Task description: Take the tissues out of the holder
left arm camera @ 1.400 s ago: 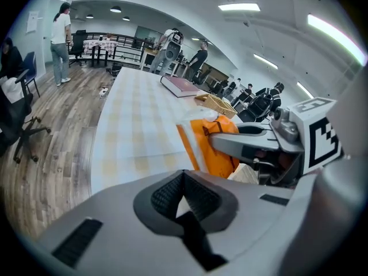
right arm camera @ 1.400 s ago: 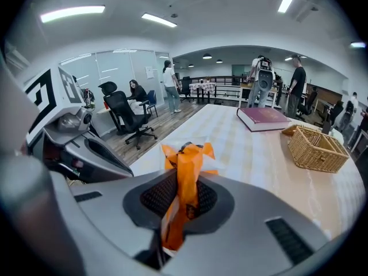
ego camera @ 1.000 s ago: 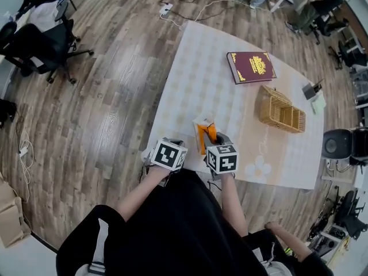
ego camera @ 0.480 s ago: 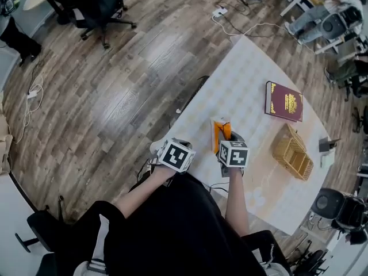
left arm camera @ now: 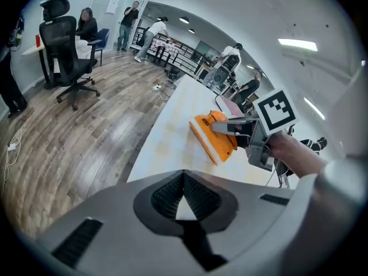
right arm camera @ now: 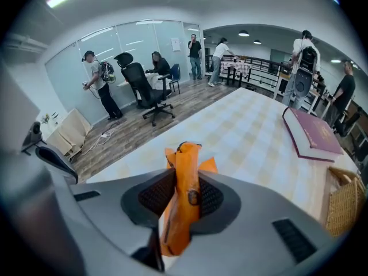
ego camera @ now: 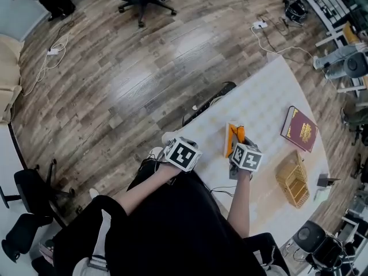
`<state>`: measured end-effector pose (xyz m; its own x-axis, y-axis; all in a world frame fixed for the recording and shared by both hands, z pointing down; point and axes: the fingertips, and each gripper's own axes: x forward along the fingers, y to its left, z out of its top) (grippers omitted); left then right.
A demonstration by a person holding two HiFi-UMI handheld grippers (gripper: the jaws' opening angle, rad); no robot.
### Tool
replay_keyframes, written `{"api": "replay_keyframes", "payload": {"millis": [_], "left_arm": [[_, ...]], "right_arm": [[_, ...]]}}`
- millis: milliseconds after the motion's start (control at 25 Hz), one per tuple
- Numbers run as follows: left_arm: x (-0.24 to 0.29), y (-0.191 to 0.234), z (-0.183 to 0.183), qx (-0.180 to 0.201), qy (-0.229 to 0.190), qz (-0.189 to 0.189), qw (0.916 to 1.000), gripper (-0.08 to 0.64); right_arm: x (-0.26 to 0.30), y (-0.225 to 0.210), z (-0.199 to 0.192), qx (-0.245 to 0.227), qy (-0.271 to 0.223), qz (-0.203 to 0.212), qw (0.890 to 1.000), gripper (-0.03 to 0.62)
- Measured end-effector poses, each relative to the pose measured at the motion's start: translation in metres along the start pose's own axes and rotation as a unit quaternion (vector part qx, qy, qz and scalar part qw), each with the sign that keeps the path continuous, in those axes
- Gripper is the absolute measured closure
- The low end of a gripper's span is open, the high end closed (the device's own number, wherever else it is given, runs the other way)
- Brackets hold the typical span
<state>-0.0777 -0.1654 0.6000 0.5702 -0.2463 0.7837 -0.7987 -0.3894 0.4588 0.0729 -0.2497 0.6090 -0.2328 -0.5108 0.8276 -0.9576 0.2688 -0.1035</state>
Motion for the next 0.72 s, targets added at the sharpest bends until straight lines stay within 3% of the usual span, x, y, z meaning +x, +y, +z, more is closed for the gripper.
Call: {"api": "replay_keyframes", "payload": {"millis": [160, 560, 640, 720], "left_arm": [[-0.007, -0.001, -0.011, -0.007, 0.020, -0.005, 0.9998, 0.560], [-0.014, -0.003, -0.020, 0.025, 0.028, -0.037, 0.9986, 0.560], [-0.018, -0.002, -0.021, 0.030, 0.028, -0.040, 0.9984, 0.560], [-0.023, 0.000, -0.023, 0.034, 0.029, -0.042, 0.9981, 0.560]], "right_arm": [[-0.017, 0.004, 0.006, 0.017, -0.023, 0.005, 1.000, 0.452], [-0.078, 0.010, 0.020, 0.041, -0.126, -0.045, 0.990, 0.453], [-0.091, 0.022, 0.022, 0.044, -0.145, -0.042, 0.988, 0.535], [-0.099, 0.041, 0.024, 0.042, -0.158, -0.023, 0.986, 0.567]]}}
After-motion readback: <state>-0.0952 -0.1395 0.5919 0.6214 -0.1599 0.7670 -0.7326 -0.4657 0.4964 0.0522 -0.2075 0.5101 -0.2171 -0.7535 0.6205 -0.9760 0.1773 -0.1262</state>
